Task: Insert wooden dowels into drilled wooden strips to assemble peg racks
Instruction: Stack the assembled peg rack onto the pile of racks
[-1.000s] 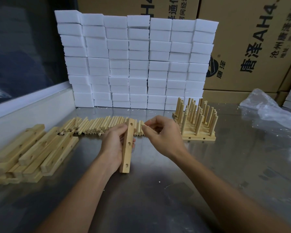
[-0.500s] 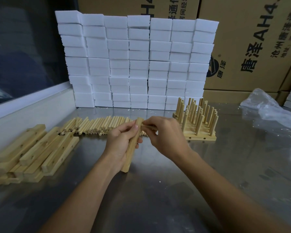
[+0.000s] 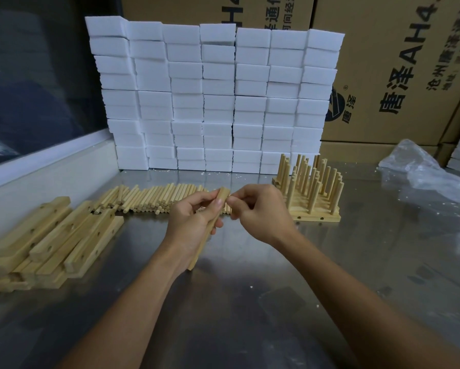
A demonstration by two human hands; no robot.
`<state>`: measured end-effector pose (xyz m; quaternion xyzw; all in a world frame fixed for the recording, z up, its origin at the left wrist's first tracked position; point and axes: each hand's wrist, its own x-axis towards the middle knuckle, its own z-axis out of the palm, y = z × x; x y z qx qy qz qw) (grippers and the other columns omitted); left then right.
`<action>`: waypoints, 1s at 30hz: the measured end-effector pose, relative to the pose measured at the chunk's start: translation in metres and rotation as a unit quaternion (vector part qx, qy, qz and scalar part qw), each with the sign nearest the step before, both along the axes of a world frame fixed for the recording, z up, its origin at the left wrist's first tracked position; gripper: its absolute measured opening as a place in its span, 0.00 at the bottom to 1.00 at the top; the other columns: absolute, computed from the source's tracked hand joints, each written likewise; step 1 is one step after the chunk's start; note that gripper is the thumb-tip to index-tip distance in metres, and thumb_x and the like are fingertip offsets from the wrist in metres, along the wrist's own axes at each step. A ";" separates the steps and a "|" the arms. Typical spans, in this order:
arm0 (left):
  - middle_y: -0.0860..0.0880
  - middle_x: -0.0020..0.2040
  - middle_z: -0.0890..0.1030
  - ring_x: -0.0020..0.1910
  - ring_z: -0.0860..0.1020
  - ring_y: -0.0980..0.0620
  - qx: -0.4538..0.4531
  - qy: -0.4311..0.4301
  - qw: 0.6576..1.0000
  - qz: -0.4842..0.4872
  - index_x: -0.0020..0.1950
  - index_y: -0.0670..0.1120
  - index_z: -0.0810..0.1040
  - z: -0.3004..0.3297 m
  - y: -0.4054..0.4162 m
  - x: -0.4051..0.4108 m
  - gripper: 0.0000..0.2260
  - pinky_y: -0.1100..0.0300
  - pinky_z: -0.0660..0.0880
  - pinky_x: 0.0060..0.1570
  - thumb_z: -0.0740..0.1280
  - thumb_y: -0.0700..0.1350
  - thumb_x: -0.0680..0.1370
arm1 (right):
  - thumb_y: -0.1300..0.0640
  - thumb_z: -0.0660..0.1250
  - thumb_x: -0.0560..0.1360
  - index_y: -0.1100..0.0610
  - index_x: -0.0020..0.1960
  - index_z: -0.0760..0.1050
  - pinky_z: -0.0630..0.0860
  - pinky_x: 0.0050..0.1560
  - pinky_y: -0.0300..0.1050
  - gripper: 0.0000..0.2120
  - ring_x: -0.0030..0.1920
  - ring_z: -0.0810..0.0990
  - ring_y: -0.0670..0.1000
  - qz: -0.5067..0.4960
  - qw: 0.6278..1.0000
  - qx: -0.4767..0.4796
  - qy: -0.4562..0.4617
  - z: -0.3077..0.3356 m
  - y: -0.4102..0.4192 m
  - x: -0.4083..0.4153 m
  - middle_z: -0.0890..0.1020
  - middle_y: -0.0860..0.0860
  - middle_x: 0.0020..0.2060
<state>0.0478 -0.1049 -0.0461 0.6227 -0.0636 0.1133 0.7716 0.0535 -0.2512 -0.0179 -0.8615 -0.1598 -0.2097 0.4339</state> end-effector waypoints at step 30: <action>0.46 0.42 0.86 0.30 0.83 0.43 0.044 0.036 0.998 -0.003 0.52 0.48 0.82 -0.002 0.005 0.004 0.04 0.58 0.77 0.28 0.69 0.41 0.79 | 0.55 0.70 0.76 0.56 0.43 0.84 0.78 0.32 0.39 0.07 0.30 0.80 0.47 0.003 0.998 -0.060 0.007 0.005 -0.004 0.001 0.84 0.49 0.31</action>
